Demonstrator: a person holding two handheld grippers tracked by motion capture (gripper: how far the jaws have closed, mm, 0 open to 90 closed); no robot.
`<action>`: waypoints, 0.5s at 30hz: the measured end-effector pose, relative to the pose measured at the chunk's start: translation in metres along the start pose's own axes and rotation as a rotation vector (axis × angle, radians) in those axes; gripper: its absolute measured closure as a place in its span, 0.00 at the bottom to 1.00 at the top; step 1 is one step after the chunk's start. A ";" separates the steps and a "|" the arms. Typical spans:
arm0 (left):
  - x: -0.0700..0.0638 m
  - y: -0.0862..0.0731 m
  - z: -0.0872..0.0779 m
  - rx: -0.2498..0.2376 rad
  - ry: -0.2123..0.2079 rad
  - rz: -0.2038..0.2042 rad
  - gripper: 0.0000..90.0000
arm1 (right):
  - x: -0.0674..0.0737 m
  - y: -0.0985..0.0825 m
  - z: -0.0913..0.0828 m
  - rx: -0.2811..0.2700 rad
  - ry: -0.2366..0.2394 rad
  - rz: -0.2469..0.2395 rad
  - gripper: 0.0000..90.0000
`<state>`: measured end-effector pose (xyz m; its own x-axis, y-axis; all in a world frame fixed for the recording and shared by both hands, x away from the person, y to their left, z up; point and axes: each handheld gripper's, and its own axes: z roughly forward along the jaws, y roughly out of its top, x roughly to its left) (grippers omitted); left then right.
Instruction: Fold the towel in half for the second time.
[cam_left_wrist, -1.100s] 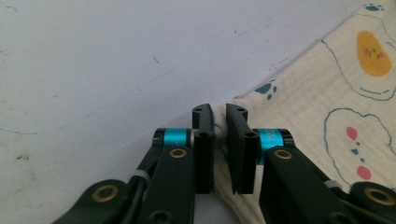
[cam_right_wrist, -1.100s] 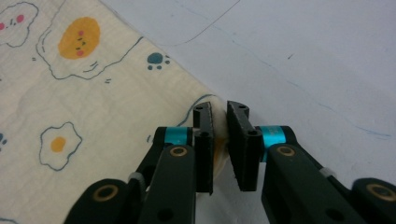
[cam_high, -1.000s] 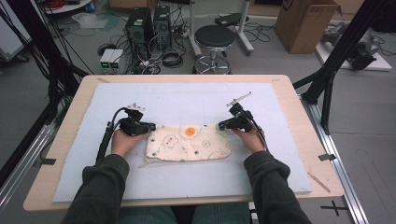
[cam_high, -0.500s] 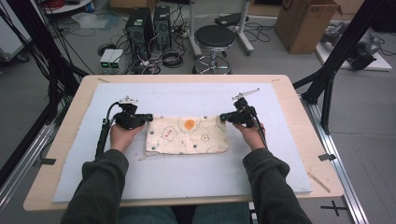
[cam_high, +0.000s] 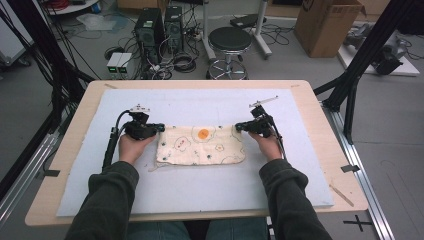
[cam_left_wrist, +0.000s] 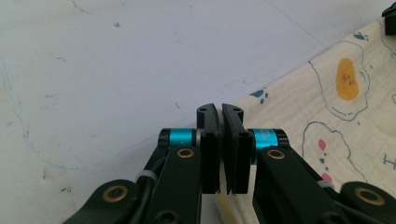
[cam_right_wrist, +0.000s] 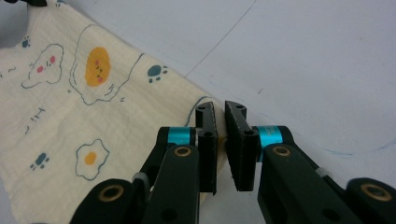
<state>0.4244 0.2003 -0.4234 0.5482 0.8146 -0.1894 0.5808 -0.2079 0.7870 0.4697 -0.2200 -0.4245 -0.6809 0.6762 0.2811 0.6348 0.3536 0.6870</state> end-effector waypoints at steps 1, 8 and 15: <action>0.000 0.000 0.000 0.000 0.001 0.003 0.95 | 0.000 0.000 -0.001 -0.011 0.008 0.010 0.93; -0.006 -0.001 -0.008 -0.007 -0.008 0.018 0.95 | 0.006 0.000 -0.003 -0.021 -0.004 0.021 0.93; -0.009 -0.008 -0.019 -0.018 -0.017 0.029 0.95 | 0.013 0.002 -0.007 -0.021 0.004 -0.012 0.92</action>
<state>0.4034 0.2054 -0.4165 0.5751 0.7989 -0.1762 0.5533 -0.2212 0.8031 0.4591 -0.2153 -0.4147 -0.6899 0.6692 0.2760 0.6192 0.3479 0.7040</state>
